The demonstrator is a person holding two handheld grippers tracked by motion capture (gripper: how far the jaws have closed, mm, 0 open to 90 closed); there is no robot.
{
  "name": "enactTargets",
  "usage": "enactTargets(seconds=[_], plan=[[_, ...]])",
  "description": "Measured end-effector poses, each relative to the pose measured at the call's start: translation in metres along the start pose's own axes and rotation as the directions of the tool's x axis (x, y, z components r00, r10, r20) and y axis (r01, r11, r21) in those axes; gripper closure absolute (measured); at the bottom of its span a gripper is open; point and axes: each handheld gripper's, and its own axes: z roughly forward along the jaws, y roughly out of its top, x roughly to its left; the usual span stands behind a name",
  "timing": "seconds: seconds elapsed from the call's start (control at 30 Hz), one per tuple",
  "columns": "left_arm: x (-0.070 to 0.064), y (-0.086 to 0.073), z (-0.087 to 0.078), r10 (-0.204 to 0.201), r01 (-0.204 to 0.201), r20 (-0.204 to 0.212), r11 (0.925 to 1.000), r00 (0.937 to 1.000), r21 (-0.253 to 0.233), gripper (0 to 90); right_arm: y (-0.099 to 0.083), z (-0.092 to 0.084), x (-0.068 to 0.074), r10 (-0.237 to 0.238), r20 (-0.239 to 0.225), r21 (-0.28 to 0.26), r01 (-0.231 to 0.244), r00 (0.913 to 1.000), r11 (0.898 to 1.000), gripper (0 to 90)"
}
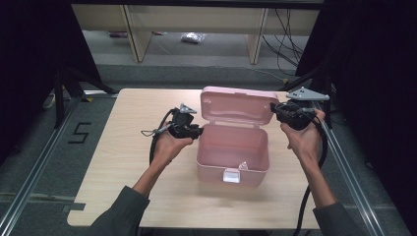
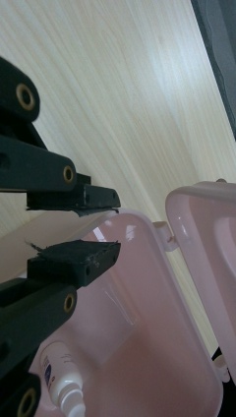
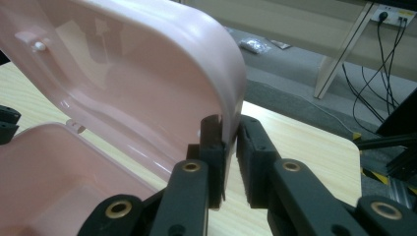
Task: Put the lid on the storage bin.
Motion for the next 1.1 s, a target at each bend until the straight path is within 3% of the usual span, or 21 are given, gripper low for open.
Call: enactTargets(seconds=[0.3, 0.4, 0.47, 0.53, 0.7, 0.73, 0.77, 0.8, 0.93, 0.97, 1.0, 1.07, 1.1], plan=[[-0.004, -0.005, -0.011, 0.001, 0.000, 0.021, 0.9998, 0.9998, -0.020, 71.5, -0.005, -0.003, 0.001, 0.024, -0.028, -0.003, -0.024, 0.9993, 1.000, 80.5], [-0.005, -0.008, -0.016, 0.015, -0.014, 0.037, 0.9997, 0.9992, -0.017, 70.5, -0.006, -0.005, 0.003, 0.038, -0.016, -0.004, -0.038, 0.9992, 0.999, 80.2], [-0.006, -0.009, -0.018, 0.020, -0.019, 0.038, 0.9997, 0.9991, -0.017, 69.8, -0.006, -0.007, 0.001, 0.000, -0.017, 0.005, 0.000, 0.9999, 1.000, 80.1], [-0.006, -0.012, -0.020, 0.017, -0.016, 0.046, 0.9996, 0.9988, -0.025, 68.6, -0.007, -0.008, 0.003, 0.041, -0.033, 0.023, -0.040, 0.9986, 0.999, 79.8], [-0.005, -0.018, -0.026, 0.013, -0.011, 0.063, 0.9994, 0.9979, -0.032, 65.2, -0.010, -0.010, 0.004, 0.023, -0.033, 0.000, -0.023, 0.9992, 1.000, 78.7], [-0.005, -0.019, -0.028, 0.009, -0.007, 0.067, 0.9993, 0.9977, -0.037, 64.8, -0.010, -0.012, 0.005, 0.043, -0.046, 0.026, -0.042, 0.9980, 0.999, 78.5], [-0.003, -0.020, -0.030, 0.019, -0.017, 0.071, 0.9994, 0.9973, -0.029, 64.4, -0.011, -0.013, 0.003, 0.015, -0.041, 0.021, -0.014, 0.9990, 1.000, 78.4], [-0.003, -0.021, -0.031, 0.016, -0.014, 0.071, 0.9993, 0.9973, -0.036, 63.7, -0.011, -0.014, 0.004, 0.038, -0.061, 0.033, -0.036, 0.9974, 0.999, 78.1], [-0.004, -0.027, -0.035, 0.009, -0.006, 0.077, 0.9989, 0.9970, -0.046, 62.2, -0.015, -0.016, 0.005, 0.077, -0.072, 0.034, -0.074, 0.9945, 0.997, 77.6], [-0.005, -0.028, -0.037, 0.005, -0.001, 0.085, 0.9988, 0.9964, -0.048, 62.2, -0.015, -0.017, 0.003, 0.056, -0.085, 0.047, -0.052, 0.9948, 0.998, 77.5], [-0.005, -0.030, -0.038, 0.012, -0.008, 0.084, 0.9988, 0.9964, -0.048, 62.0, -0.016, -0.018, 0.004, 0.082, -0.094, 0.063, -0.077, 0.9922, 0.995, 77.4], [-0.007, -0.032, -0.040, 0.017, -0.013, 0.084, 0.9986, 0.9963, -0.051, 61.5, -0.017, -0.019, 0.002, 0.048, -0.099, 0.059, -0.042, 0.9940, 0.997, 77.3], [-0.007, -0.033, -0.041, 0.029, -0.025, 0.087, 0.9986, 0.9958, -0.047, 61.4, -0.018, -0.021, 0.004, 0.066, -0.095, 0.071, -0.059, 0.9933, 0.996, 77.7]])
